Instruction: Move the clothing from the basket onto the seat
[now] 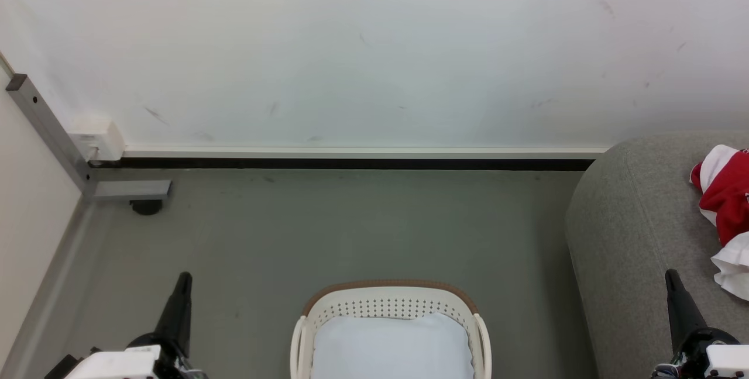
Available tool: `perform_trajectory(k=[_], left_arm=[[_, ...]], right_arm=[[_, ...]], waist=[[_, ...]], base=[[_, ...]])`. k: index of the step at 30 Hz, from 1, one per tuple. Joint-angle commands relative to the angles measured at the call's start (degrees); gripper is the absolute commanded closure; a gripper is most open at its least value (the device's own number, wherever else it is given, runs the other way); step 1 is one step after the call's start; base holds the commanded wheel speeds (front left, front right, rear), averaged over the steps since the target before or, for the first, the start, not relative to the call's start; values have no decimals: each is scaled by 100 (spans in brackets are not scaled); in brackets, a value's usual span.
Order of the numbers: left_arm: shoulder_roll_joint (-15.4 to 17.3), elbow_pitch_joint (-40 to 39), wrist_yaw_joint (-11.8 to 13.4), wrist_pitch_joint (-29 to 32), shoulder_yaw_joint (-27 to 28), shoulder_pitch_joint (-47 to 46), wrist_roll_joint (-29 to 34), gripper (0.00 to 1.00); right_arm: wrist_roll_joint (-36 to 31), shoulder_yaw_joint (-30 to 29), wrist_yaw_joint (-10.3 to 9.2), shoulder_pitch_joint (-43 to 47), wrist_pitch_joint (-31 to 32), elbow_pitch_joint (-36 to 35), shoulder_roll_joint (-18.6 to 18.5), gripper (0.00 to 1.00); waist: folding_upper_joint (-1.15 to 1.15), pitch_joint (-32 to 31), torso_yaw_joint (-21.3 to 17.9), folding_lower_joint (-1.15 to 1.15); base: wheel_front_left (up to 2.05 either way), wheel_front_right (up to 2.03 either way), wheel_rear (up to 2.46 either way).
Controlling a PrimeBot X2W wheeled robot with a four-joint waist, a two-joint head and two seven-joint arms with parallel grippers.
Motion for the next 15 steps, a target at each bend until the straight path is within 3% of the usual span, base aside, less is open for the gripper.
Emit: perform_trajectory(k=[1, 15], left_arm=[[44, -16, -36, 23, 17, -46, -74, 100], [44, -17, -36, 23, 17, -46, -73, 100]], right_arm=[[7, -22, -11, -65, 21, -22, -1, 100], [5, -24, -10, -65, 21, -22, 0, 100]], waist=[[0, 0, 0, 0], [0, 0, 0, 0]], base=[[0, 0, 0], [0, 0, 0]])
